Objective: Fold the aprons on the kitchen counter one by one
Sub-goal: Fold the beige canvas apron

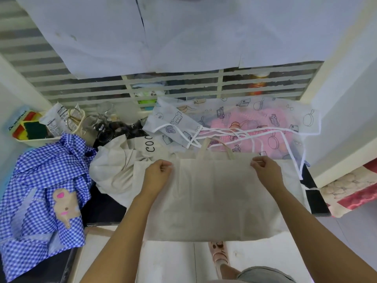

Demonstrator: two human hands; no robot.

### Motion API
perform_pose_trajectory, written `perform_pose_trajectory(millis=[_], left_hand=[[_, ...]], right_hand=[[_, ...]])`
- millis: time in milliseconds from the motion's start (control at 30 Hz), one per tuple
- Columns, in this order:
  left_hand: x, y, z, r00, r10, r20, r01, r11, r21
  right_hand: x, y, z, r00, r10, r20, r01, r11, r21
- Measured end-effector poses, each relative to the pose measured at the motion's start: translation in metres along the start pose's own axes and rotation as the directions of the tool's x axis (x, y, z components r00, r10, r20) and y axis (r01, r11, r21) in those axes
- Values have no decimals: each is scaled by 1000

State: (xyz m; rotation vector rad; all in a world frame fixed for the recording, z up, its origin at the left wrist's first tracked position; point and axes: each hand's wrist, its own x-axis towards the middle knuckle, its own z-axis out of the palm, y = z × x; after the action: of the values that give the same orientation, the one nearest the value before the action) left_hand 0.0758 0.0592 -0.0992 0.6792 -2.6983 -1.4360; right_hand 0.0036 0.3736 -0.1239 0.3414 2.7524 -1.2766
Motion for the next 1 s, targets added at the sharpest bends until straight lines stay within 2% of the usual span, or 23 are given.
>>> perform_pose_trajectory(millis=[100,200,300,400,433,500,567,633,667,700,733,800,867,900,1000], left_hand=[[30,10,11,996,-84,23,84,996,-4],[56,14,24,989,-147,33,143,983,117],[71,14,34,967,-252,44,242,957,160],[83,8,40,913,-346,216,248,891,380],[85,7,41,898,-375,231,251,867,430],[91,7,43,875,-416,247,290,859,421],[97,10,40,855,-400,330,250,876,413],[104,13,32,782,-414,466,190,870,455],[107,13,29,734,-423,532,200,883,426],[111,12,26,687,-430,585,273,900,340],[113,14,23,661,-434,613,385,896,220],[117,18,21,651,-440,618,590,806,-47],[121,26,22,621,-468,629,753,581,-310],[125,28,23,606,-480,634,790,456,-410],[134,28,31,584,-467,664,788,129,-603]], right_hand=[[33,5,2,999,52,5,-51,993,-109],[64,12,3,980,174,93,-148,961,-234],[89,18,3,964,252,84,-202,900,-387],[107,18,4,939,305,158,-181,831,-527],[110,15,4,924,318,212,-168,836,-522],[113,10,2,877,330,350,-164,890,-426],[112,4,-4,827,325,458,-194,931,-310],[117,2,-10,801,319,506,-230,945,-232],[121,2,-12,795,313,520,-274,950,-153],[124,1,-14,781,310,543,-350,936,-31],[128,1,-14,759,313,571,-448,887,109],[133,-1,-14,687,322,651,-639,695,330],[137,-2,-13,567,285,773,-791,450,414],[141,-2,-11,502,234,833,-844,342,412],[153,1,-8,296,-70,953,-945,128,302]])
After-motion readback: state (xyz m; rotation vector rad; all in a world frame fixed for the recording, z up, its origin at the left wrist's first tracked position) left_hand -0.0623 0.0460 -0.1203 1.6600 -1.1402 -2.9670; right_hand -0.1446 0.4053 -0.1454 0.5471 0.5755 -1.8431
